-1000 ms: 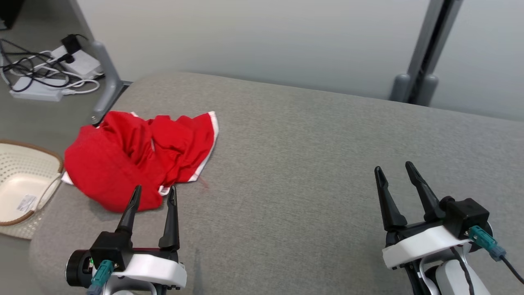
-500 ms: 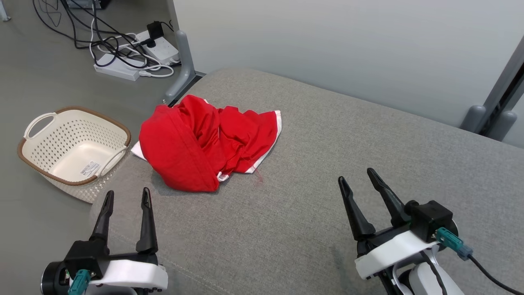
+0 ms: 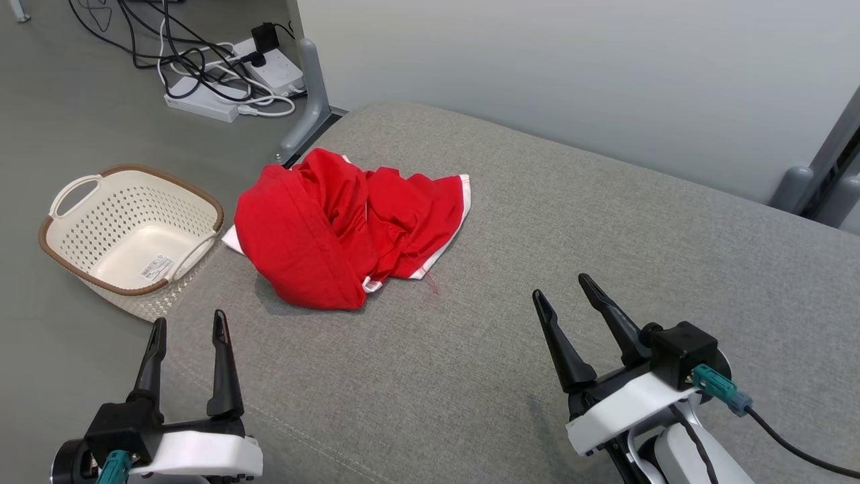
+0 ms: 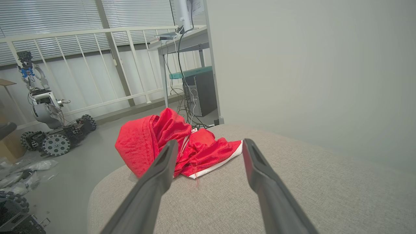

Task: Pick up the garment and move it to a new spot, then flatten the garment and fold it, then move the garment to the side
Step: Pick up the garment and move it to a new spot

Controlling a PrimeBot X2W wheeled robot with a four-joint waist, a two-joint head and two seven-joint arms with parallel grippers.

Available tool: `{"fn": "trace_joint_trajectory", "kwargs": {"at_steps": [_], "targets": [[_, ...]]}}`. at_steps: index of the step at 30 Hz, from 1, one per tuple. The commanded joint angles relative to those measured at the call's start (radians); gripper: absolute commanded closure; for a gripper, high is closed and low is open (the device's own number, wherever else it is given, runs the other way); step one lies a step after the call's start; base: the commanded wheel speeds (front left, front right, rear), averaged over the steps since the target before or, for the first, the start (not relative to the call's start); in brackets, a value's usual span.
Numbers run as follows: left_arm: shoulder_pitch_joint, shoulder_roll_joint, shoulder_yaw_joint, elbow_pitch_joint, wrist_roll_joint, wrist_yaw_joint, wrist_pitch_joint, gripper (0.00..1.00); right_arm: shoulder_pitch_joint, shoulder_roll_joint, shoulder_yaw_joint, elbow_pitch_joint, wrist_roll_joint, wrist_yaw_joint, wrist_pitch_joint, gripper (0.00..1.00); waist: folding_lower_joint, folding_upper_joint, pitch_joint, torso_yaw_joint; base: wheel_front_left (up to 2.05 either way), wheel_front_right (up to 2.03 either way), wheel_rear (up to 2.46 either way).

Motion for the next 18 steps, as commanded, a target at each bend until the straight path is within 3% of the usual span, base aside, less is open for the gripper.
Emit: {"fn": "trace_joint_trajectory", "kwargs": {"at_steps": [1,10,18], "targets": [[0.006,0.004,0.003,-0.001,-0.005,0.002,-0.004,0.0,-0.003,-0.006,-0.005,0.002,-0.004,0.0,-0.002,0.0,0.0,0.0,-0.002,-0.002,0.0,0.0,0.0],[-0.014,0.004,0.01,0.012,0.013,-0.013,-0.004,0.0,0.021,-0.006,-0.017,0.004,0.003,0.0,-0.002,0.0,0.0,0.0,-0.008,-0.007,0.0,0.0,0.0],[-0.06,0.004,0.036,0.04,-0.007,-0.068,-0.004,0.0,0.01,-0.007,-0.037,-0.037,-0.005,0.0,-0.002,0.0,0.0,0.0,0.027,-0.009,0.0,0.0,0.0]]}}
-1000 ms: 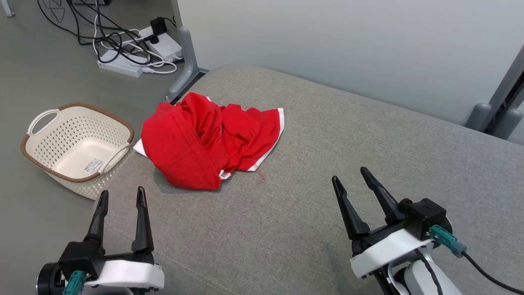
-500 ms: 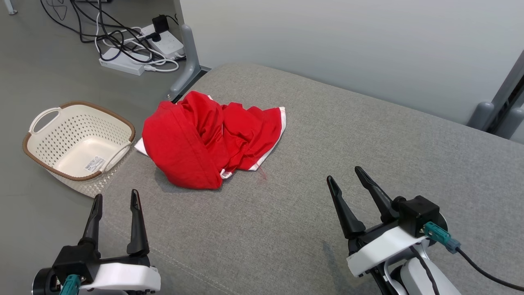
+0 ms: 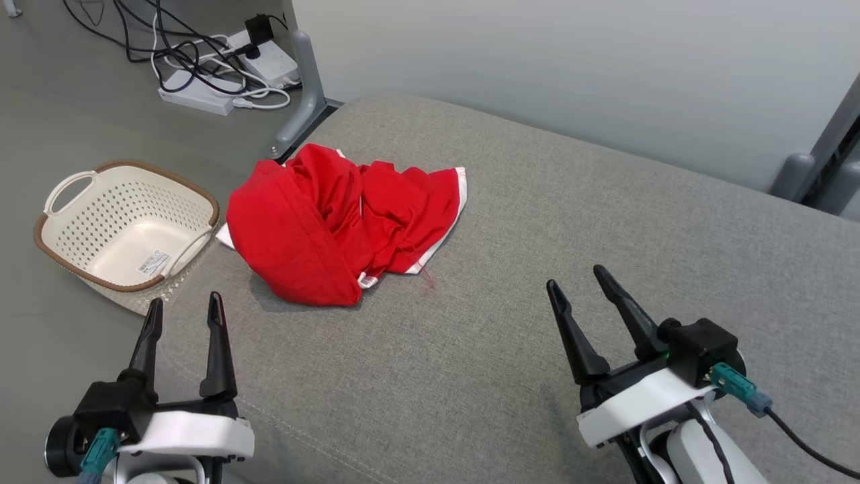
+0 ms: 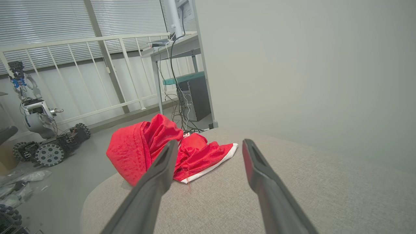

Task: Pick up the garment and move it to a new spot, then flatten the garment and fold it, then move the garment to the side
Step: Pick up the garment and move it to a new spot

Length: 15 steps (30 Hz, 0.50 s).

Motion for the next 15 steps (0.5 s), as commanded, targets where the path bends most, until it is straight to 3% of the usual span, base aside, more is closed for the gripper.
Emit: {"fn": "trace_joint_trajectory", "kwargs": {"at_steps": [1,7,10,15], "targets": [[-0.033,0.004,0.013,0.019,0.021,-0.022,-0.004,0.0,-0.011,-0.007,-0.021,-0.018,-0.013,0.0,-0.002,0.0,0.0,0.0,0.024,0.0,0.0,0.0,0.0],[-0.176,0.021,0.064,0.104,0.066,-0.097,-0.004,0.0,-0.058,-0.007,-0.048,-0.075,-0.073,0.0,-0.002,0.0,0.0,0.0,0.135,-0.034,0.0,0.0,0.0],[-0.265,0.061,0.077,0.162,0.081,-0.128,-0.003,0.0,-0.088,-0.008,-0.053,-0.09,-0.111,0.0,-0.002,0.0,0.0,0.0,0.2,-0.061,0.0,0.0,0.0],[-0.438,0.114,0.062,0.358,0.037,-0.161,-0.003,0.0,-0.127,-0.012,-0.066,-0.108,-0.179,0.0,-0.002,0.0,0.0,0.0,0.282,-0.089,0.0,0.0,0.0]]}}
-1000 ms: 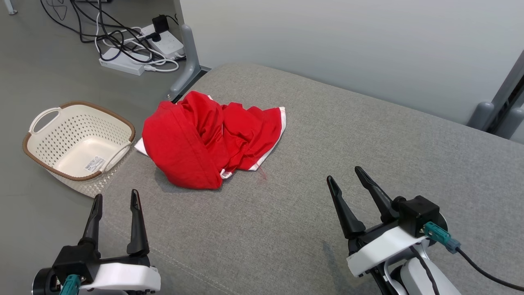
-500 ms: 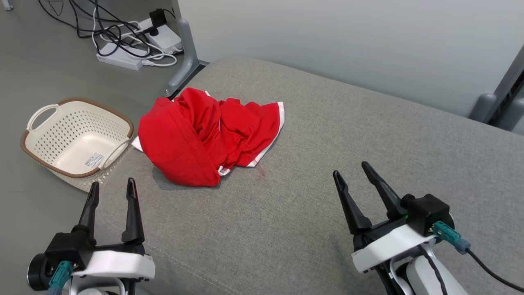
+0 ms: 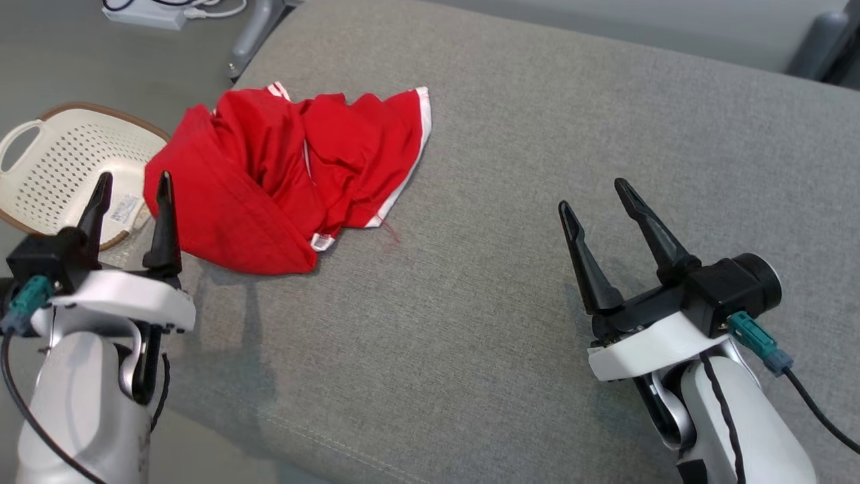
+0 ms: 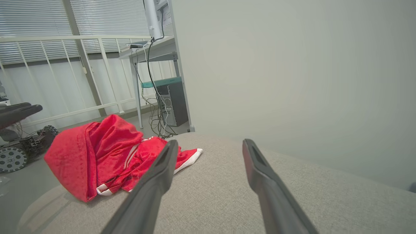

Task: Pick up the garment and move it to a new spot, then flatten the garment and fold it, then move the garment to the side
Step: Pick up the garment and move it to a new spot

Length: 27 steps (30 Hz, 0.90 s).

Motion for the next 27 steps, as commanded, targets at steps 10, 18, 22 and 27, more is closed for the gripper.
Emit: {"fn": "trace_joint_trajectory", "kwargs": {"at_steps": [10,18,22,27], "targets": [[-0.288,0.125,-0.205,0.325,-0.183,-0.016,0.124,0.0,-0.043,-0.016,0.016,-0.017,-0.028,0.0,-0.002,0.0,0.0,0.0,0.129,-0.08,0.0,0.0,0.0],[-0.371,0.207,-0.384,0.434,-0.325,-0.016,0.258,0.0,-0.048,-0.016,0.025,-0.022,-0.03,0.0,-0.002,0.0,0.0,0.0,0.151,-0.122,0.0,0.0,0.0],[-0.396,0.234,-0.445,0.472,-0.394,-0.016,0.315,0.0,-0.053,-0.011,0.026,-0.026,-0.031,0.0,-0.002,0.0,0.0,0.0,0.163,-0.137,0.0,0.0,0.0],[-0.413,0.252,-0.506,0.501,-0.484,-0.016,0.359,1.0,-0.057,-0.009,0.031,-0.022,-0.033,0.0,-0.002,0.0,0.0,0.0,0.171,-0.15,0.0,0.0,0.0]]}}
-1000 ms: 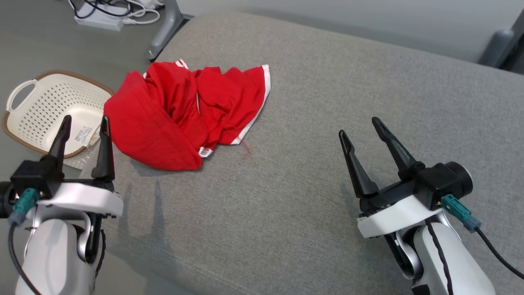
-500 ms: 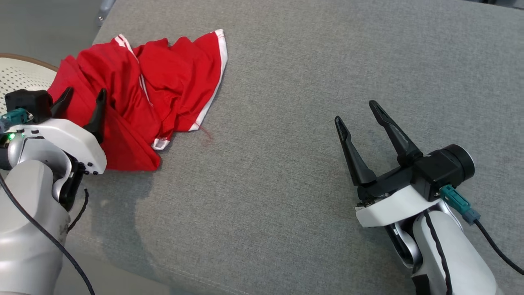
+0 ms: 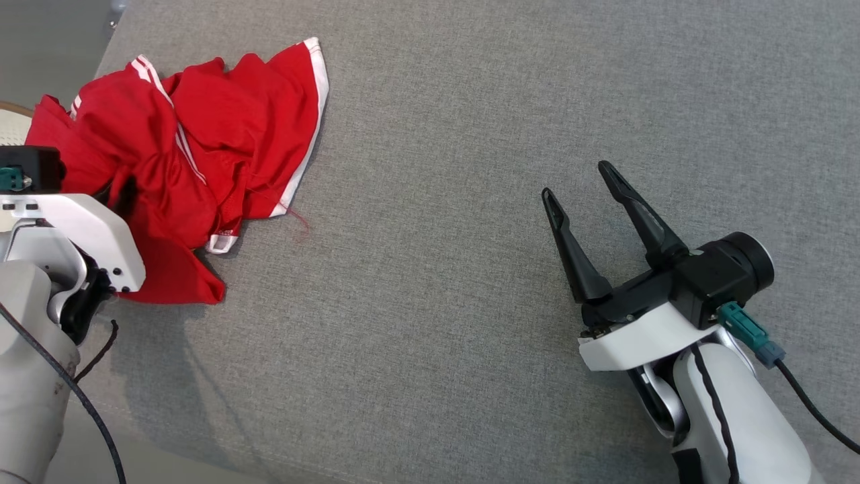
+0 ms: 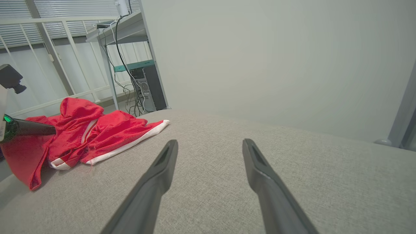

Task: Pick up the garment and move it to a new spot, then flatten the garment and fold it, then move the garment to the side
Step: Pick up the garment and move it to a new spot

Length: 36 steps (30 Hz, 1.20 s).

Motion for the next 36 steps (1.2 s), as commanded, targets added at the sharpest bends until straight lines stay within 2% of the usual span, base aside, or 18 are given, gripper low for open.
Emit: {"fn": "trace_joint_trajectory", "kwargs": {"at_steps": [1,6,12,15,19,22,25,26,28,32,36], "targets": [[-0.022,0.017,-0.004,0.01,-0.012,0.0,-0.014,1.0,-0.013,-0.004,-0.006,0.0,-0.005,0.0,-0.002,0.0,0.0,0.0,0.002,-0.003,0.0,0.0,0.0],[-0.041,0.034,-0.022,0.044,-0.021,0.0,-0.105,1.0,-0.009,-0.001,-0.022,0.004,0.002,0.0,-0.002,0.0,0.0,0.0,-0.015,-0.005,0.0,0.0,0.0],[-0.057,0.054,-0.017,0.062,0.003,0.015,-0.29,1.0,0.017,0.004,-0.043,0.004,0.02,0.0,-0.002,0.0,0.0,0.0,-0.085,0.001,0.0,0.0,0.0],[-0.063,0.055,-0.008,0.05,0.006,0.023,-0.326,1.0,0.025,0.004,-0.047,0.005,0.029,0.0,-0.002,0.0,0.0,0.0,-0.107,0.004,0.0,0.0,0.0],[-0.075,0.073,0.026,-0.051,0.035,0.06,-0.366,1.0,0.046,0.006,-0.051,0.004,0.054,0.0,-0.002,0.0,0.0,0.0,-0.163,0.004,0.0,0.0,0.0],[-0.061,0.084,0.104,-0.224,0.07,0.096,-0.368,1.0,0.056,0.005,-0.049,-0.004,0.074,0.0,-0.002,0.0,0.0,0.0,-0.194,-0.004,0.0,0.0,0.0],[0.0,0.087,0.17,-0.405,0.156,0.143,-0.366,1.0,0.063,0.006,-0.054,-0.014,0.082,0.0,-0.002,0.0,0.0,0.0,-0.223,-0.021,0.0,0.0,0.0],[0.0,0.087,0.17,-0.405,0.156,0.143,-0.366,1.0,0.063,0.006,-0.054,-0.014,0.082,0.0,-0.002,0.0,0.0,0.0,-0.223,-0.021,0.0,0.0,0.0],[0.031,0.067,0.213,-0.511,0.198,0.157,-0.366,1.0,0.068,0.005,-0.069,-0.025,0.093,0.0,-0.002,0.0,0.0,0.0,-0.24,-0.038,0.0,0.0,0.0],[0.094,0.018,0.264,-0.674,0.254,0.143,-0.366,1.0,0.076,0.005,-0.099,-0.043,0.099,0.0,-0.002,0.0,0.0,0.0,-0.268,-0.084,0.0,0.0,0.0],[0.127,-0.047,0.255,-0.752,0.281,0.107,-0.367,1.0,0.08,0.005,-0.13,-0.056,0.099,0.0,-0.002,0.0,0.0,0.0,-0.287,-0.144,0.0,0.0,0.0]]}}
